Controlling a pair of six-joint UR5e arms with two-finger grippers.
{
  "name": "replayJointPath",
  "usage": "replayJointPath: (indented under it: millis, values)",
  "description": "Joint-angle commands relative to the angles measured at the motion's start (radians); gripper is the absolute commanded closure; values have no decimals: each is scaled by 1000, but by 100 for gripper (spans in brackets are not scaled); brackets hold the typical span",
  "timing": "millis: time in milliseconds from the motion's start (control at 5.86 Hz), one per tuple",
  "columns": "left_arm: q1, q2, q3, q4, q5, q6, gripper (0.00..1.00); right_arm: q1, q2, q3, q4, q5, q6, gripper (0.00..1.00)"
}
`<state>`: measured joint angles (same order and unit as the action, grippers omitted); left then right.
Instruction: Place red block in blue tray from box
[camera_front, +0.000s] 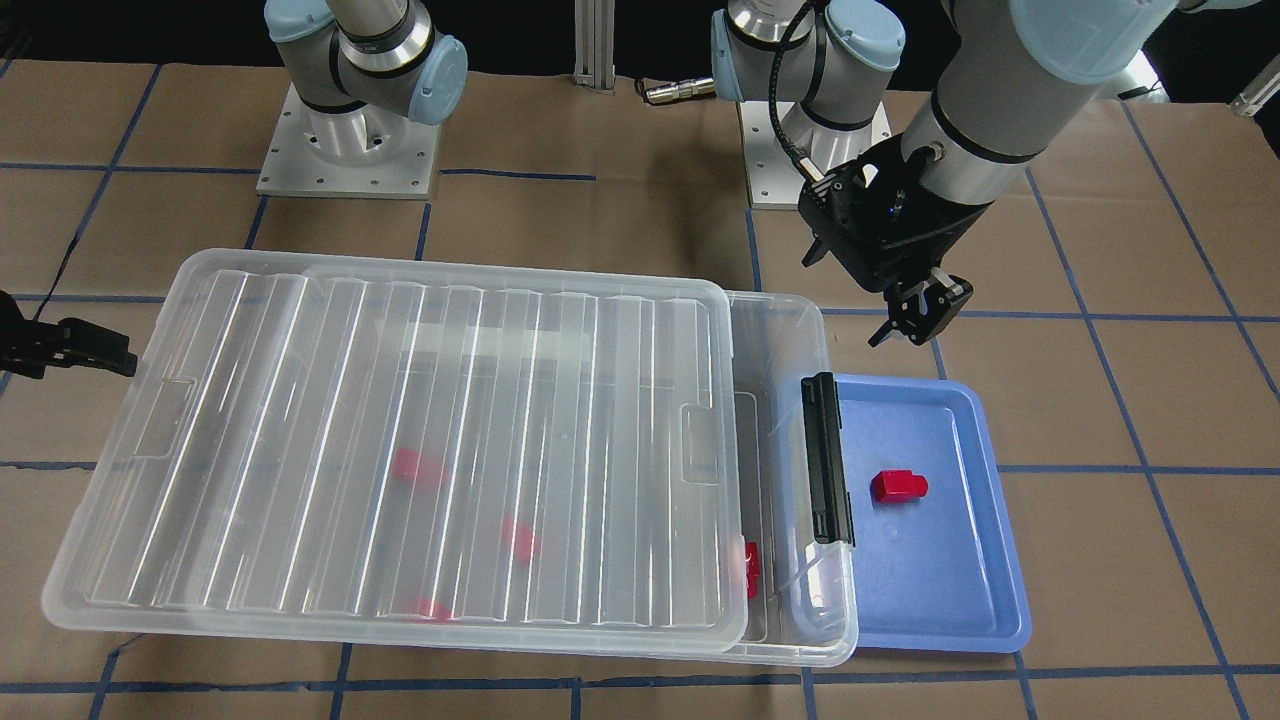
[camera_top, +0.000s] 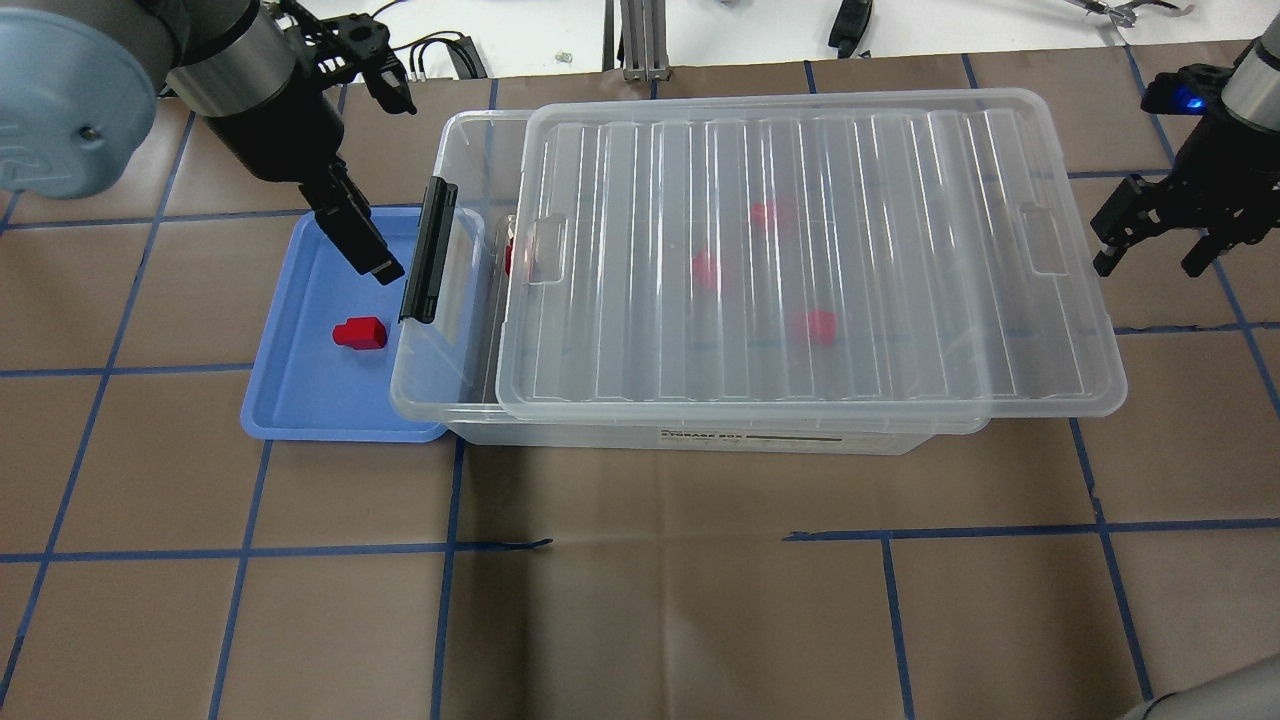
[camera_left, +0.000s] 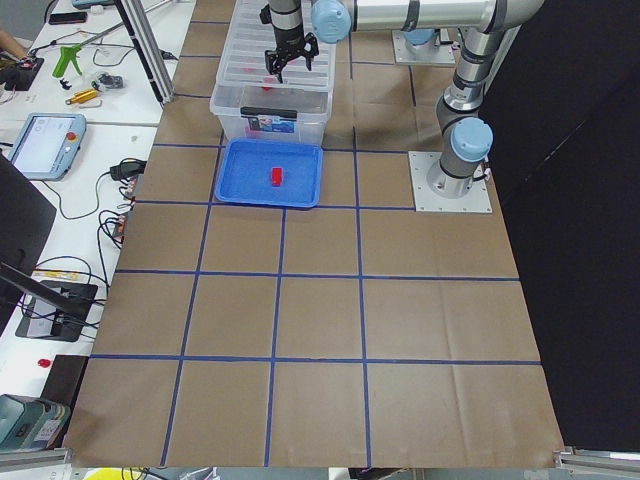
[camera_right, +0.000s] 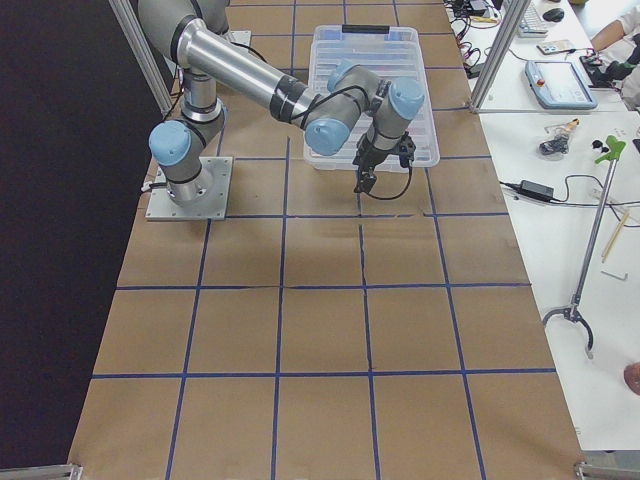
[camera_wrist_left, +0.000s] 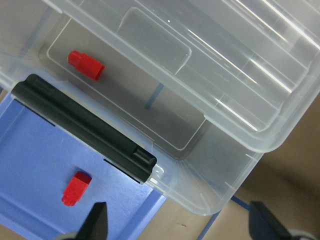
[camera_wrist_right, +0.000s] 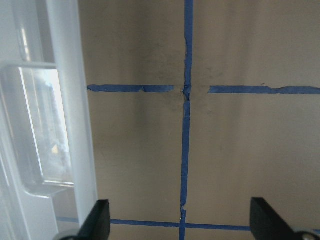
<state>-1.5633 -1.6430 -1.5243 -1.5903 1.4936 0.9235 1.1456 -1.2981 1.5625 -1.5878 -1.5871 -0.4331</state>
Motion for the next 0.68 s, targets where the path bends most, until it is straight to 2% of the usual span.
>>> replayJointPath:
  millis: [0, 341, 512]
  values:
    - [-18, 26, 3, 3, 39, -369, 2, 52, -1, 1, 2, 21, 1, 0]
    - [-21, 31, 22, -5, 42, -788, 2, 59, -13, 14, 3, 51, 2, 0]
    - [-21, 43, 32, -23, 42, -904, 1, 59, -23, 14, 3, 52, 2, 0]
